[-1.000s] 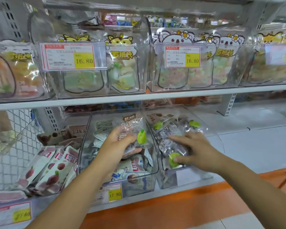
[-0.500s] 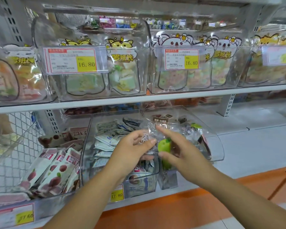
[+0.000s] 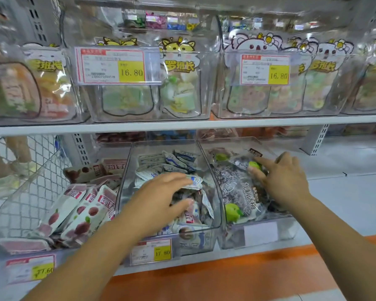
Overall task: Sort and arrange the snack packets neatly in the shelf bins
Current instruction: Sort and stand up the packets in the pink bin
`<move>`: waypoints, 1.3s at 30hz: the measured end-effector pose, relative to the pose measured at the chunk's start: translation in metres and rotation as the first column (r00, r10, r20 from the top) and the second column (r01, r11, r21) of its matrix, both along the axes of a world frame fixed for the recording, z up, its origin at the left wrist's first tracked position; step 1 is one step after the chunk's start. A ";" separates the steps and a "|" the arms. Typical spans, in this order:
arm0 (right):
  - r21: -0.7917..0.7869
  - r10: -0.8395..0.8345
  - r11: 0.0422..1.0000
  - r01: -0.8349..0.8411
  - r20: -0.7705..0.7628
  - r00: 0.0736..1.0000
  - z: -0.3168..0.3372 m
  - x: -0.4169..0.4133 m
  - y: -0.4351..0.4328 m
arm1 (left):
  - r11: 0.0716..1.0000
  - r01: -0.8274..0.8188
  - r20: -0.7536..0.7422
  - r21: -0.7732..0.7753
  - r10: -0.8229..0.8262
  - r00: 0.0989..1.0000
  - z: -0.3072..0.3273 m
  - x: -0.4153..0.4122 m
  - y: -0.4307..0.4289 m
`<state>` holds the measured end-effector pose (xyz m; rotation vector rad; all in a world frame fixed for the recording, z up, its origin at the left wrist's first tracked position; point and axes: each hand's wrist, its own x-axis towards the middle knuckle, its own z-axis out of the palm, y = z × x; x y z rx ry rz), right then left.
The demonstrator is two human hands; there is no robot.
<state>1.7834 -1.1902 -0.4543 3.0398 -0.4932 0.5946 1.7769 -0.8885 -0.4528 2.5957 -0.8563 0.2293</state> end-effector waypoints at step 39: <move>-0.023 0.270 0.804 -0.594 -0.876 0.400 0.044 0.053 0.153 | 0.991 -0.135 0.035 0.009 0.135 0.990 -0.030 0.003 0.115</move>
